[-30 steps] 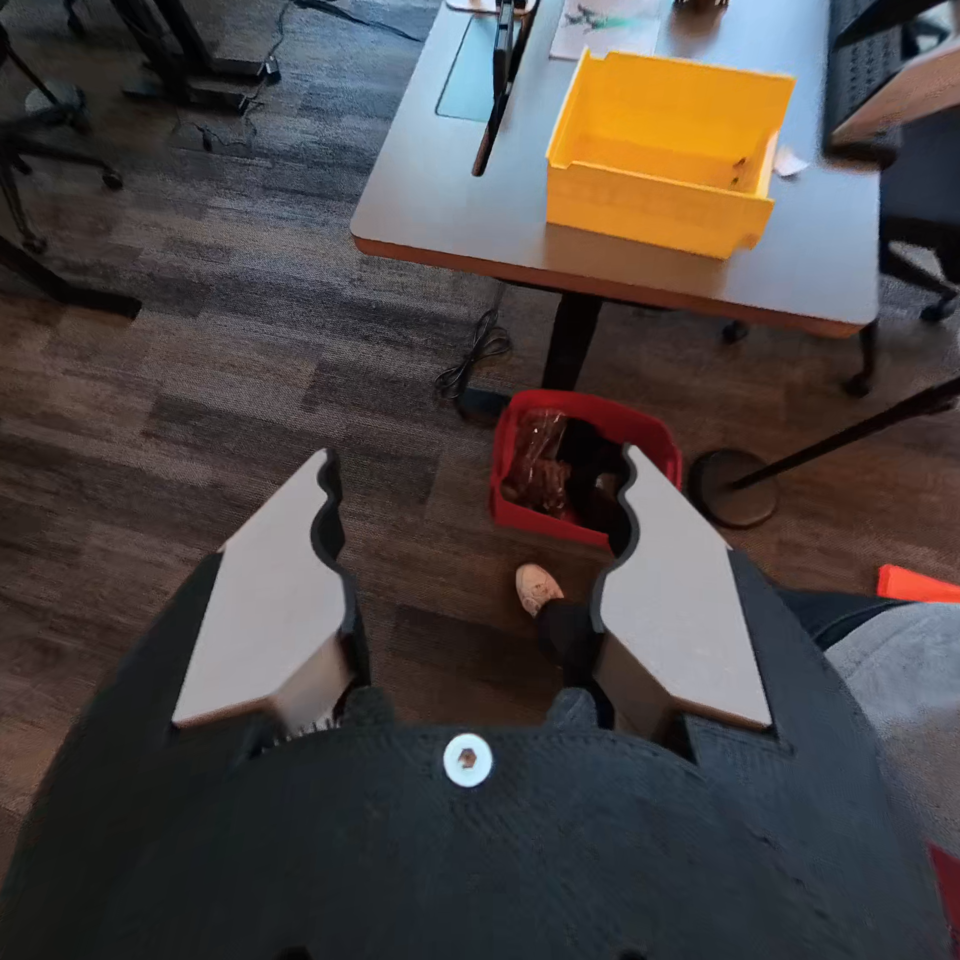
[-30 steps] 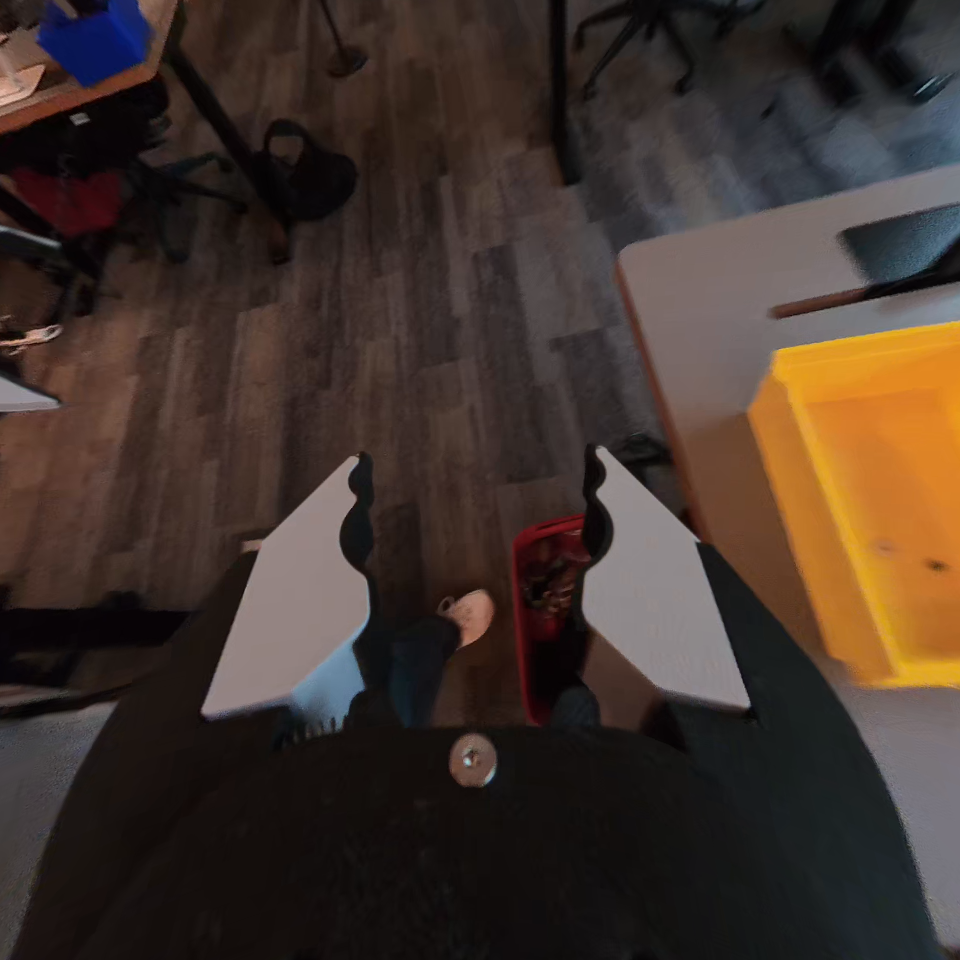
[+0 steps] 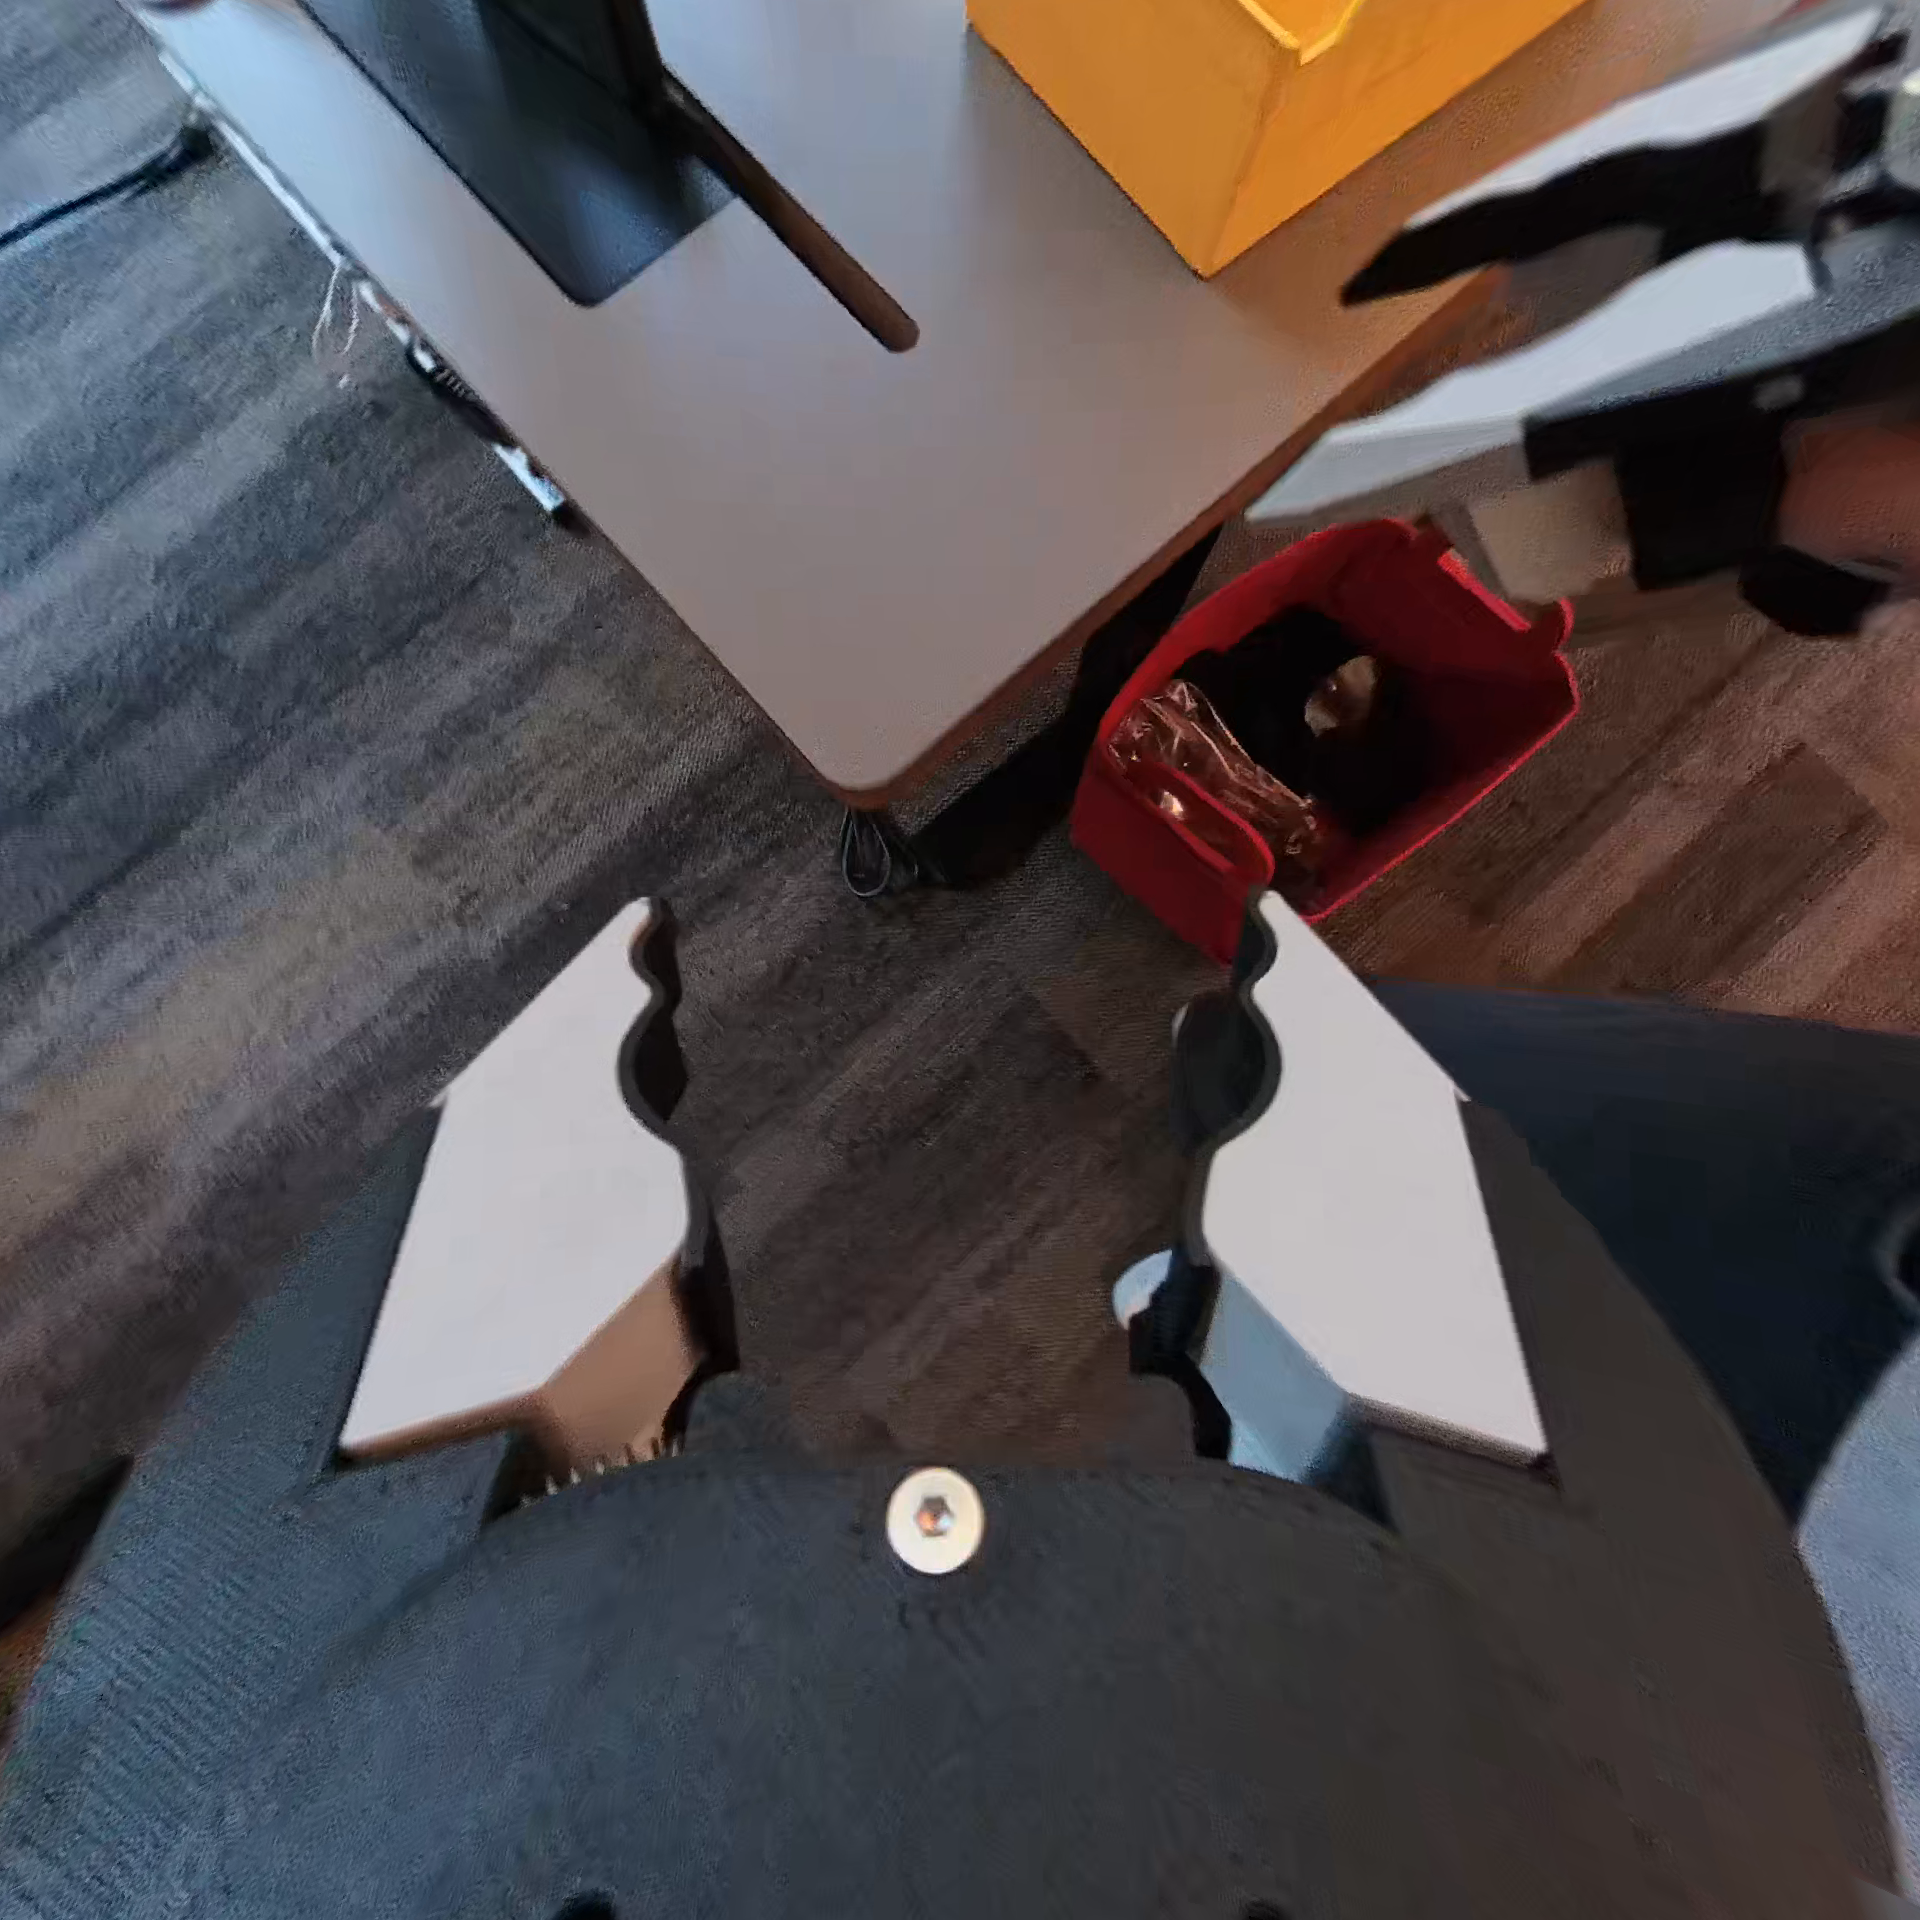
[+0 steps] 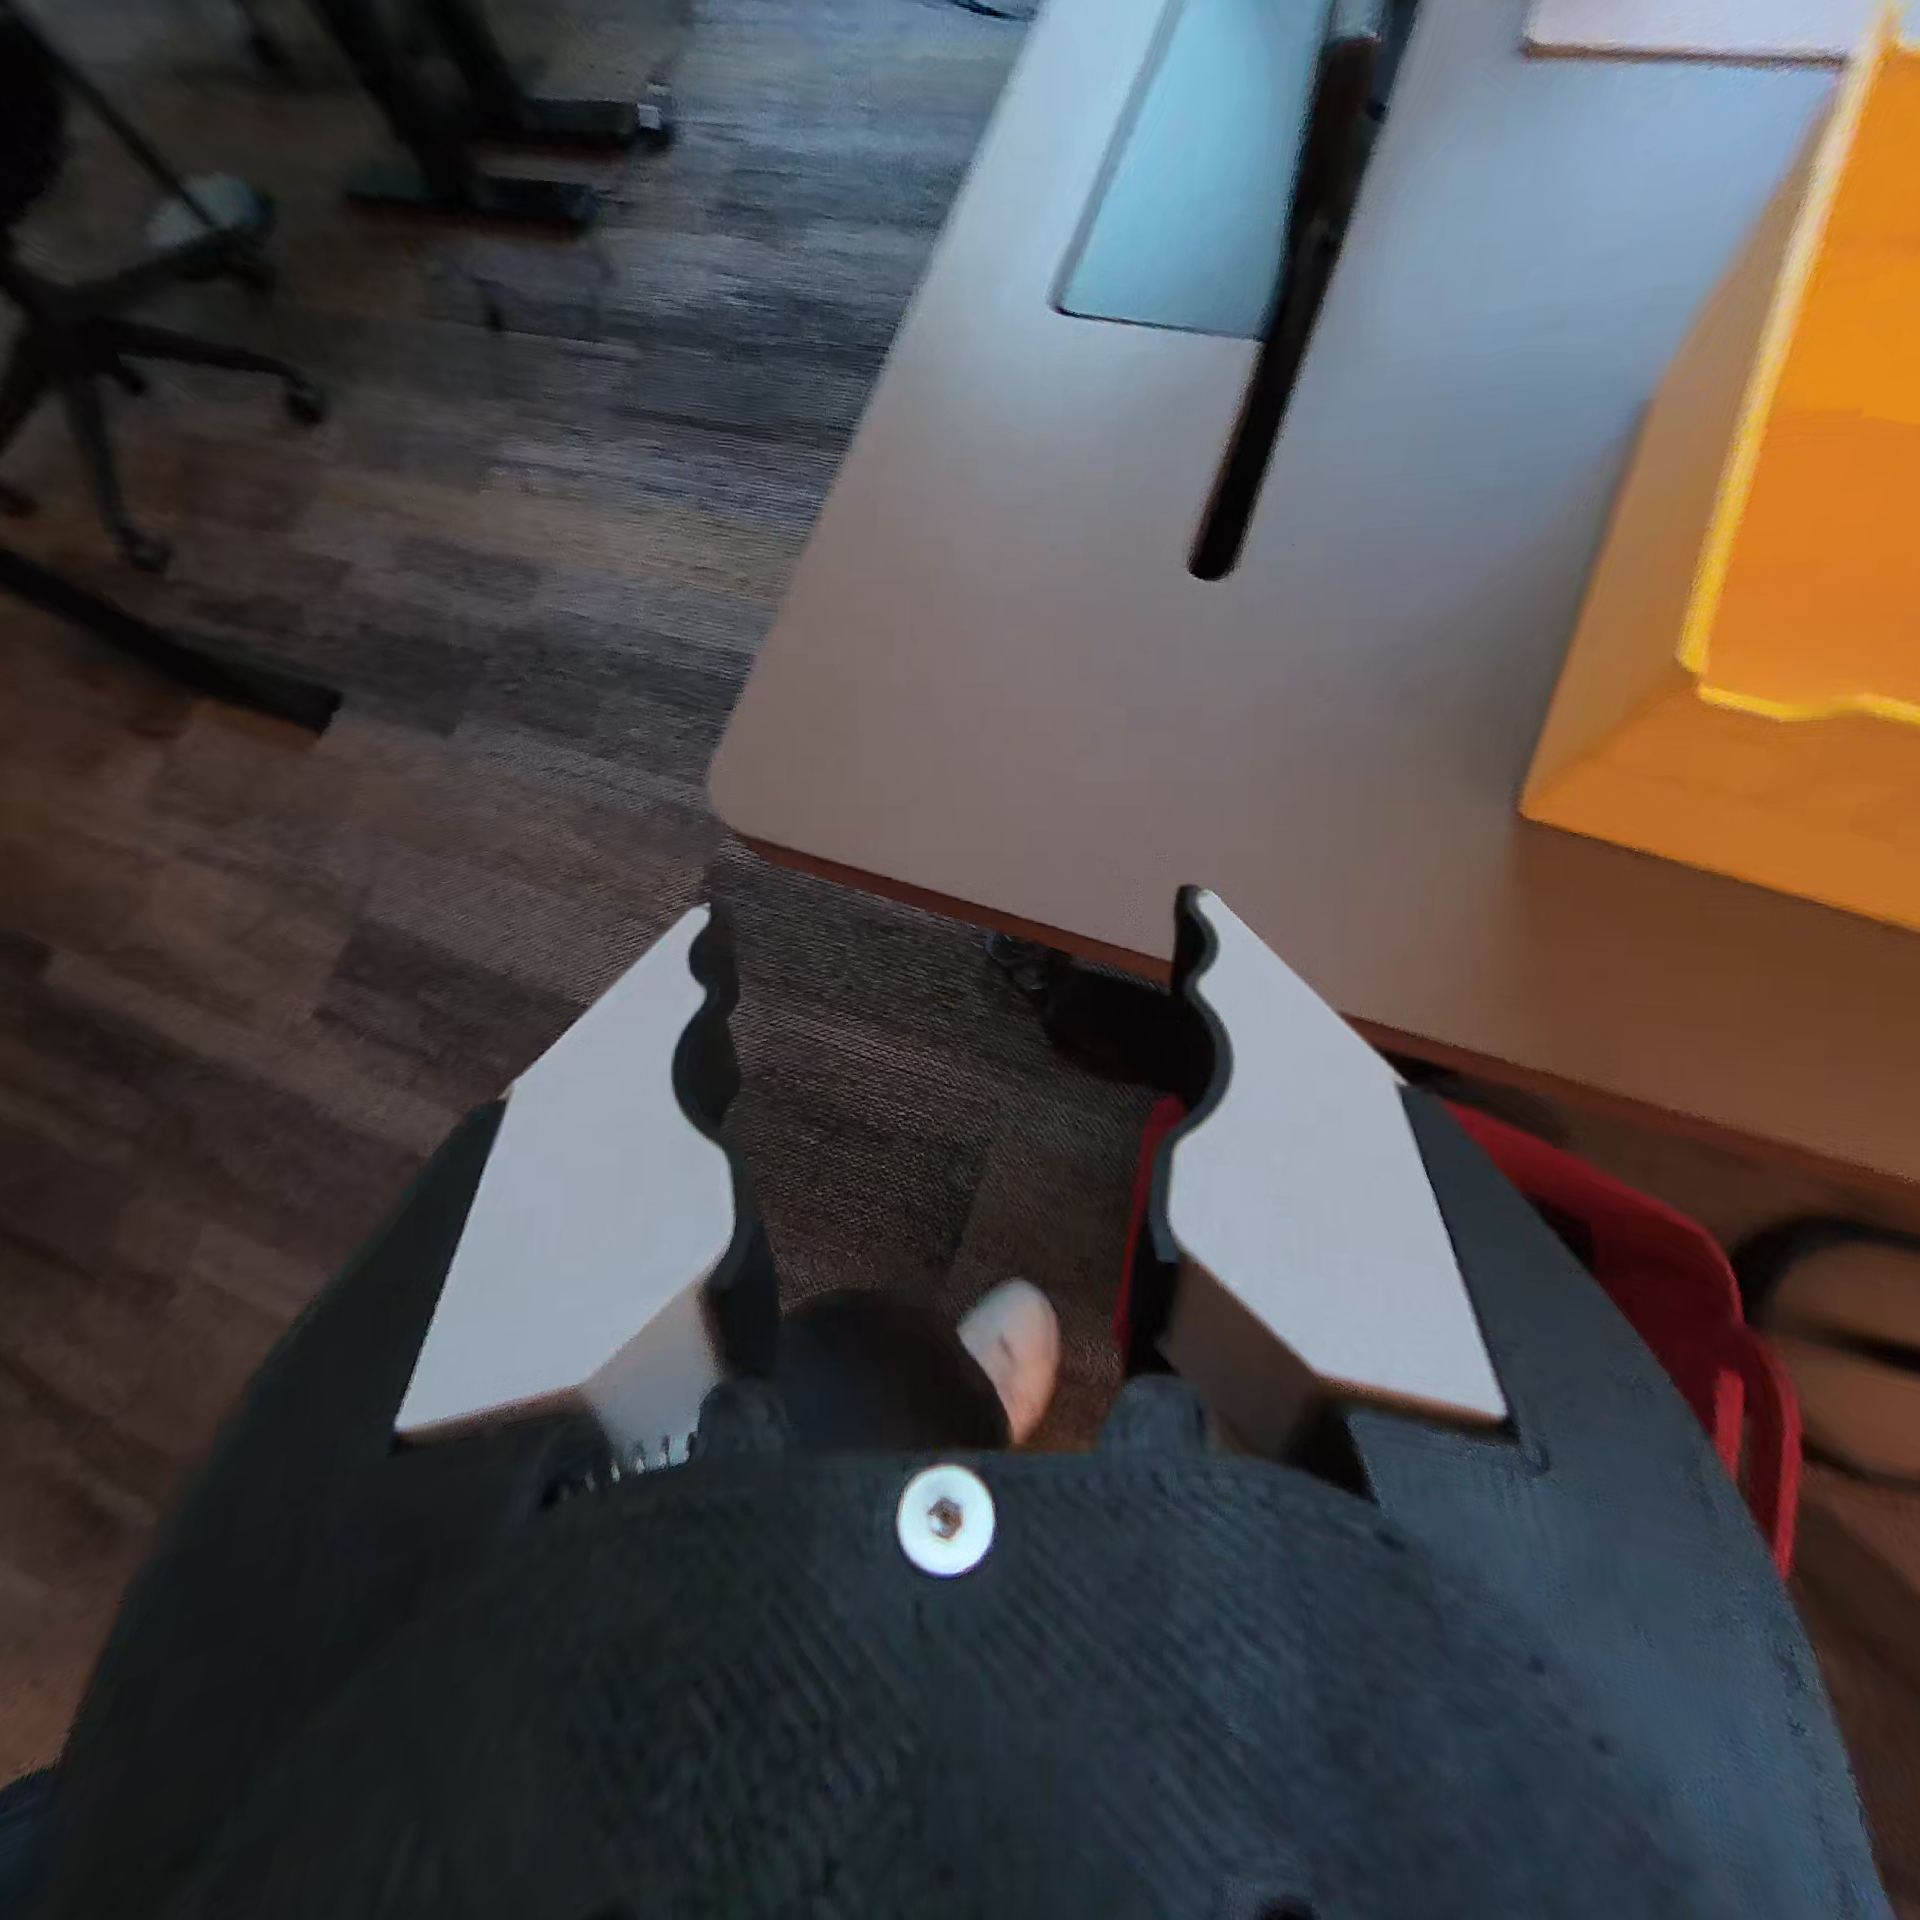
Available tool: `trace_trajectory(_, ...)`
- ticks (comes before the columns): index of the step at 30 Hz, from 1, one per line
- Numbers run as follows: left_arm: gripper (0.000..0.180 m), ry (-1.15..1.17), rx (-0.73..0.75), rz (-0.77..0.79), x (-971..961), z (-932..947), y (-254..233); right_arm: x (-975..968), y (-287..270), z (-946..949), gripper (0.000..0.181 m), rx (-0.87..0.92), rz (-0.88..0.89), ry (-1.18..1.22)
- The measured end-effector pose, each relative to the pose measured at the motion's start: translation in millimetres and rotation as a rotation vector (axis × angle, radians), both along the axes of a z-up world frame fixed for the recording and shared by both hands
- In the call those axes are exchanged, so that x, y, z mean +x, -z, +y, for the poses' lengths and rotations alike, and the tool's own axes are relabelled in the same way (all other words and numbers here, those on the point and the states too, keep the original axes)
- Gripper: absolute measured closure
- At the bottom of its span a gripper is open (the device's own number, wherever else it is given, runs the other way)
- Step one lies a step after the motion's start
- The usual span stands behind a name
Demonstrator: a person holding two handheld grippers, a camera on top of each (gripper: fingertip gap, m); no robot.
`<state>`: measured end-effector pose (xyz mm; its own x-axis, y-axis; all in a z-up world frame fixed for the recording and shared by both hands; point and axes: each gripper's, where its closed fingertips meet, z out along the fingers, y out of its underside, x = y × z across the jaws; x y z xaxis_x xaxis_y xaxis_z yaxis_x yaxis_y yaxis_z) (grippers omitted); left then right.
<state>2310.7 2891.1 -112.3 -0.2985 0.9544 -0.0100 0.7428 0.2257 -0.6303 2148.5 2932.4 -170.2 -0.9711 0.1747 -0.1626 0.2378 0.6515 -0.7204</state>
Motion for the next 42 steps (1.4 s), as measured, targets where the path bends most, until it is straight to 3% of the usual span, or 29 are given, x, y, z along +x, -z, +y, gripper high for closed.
trace_trajectory(5, 0.068, 0.139, -0.050, 0.050, -74, -66, 12, -34, 13, -26, 0.091, 0.022, 0.055, 0.193)
trace_trajectory(9, 0.048, 0.198, -0.060, 0.068, -137, -105, 36, -52, 49, -66, 0.055, 0.131, 0.084, 0.237)
trace_trajectory(11, 0.042, 0.229, -0.091, 0.014, -158, -122, 54, -56, 67, -83, 0.046, 0.164, 0.059, 0.274)
trace_trajectory(24, 0.052, 0.443, -0.045, -0.009, -289, -185, 162, -120, 128, -113, 0.048, 0.176, 0.034, 0.814)
trace_trajectory(27, 0.051, 0.482, 0.029, -0.036, -305, -185, 187, -132, 144, -107, 0.047, 0.225, 0.023, 0.956)
trace_trajectory(28, 0.051, 0.491, 0.048, -0.038, -309, -185, 192, -133, 149, -107, 0.036, 0.233, 0.027, 0.987)
trace_trajectory(34, 0.055, 0.561, -0.003, 0.024, -327, -193, 206, -142, 148, -115, 0.031, 0.127, 0.118, 1.159)
trace_trajectory(42, 0.056, 0.559, -0.006, 0.131, -328, -192, 205, -142, 148, -112, 0.032, 0.121, 0.105, 1.226)
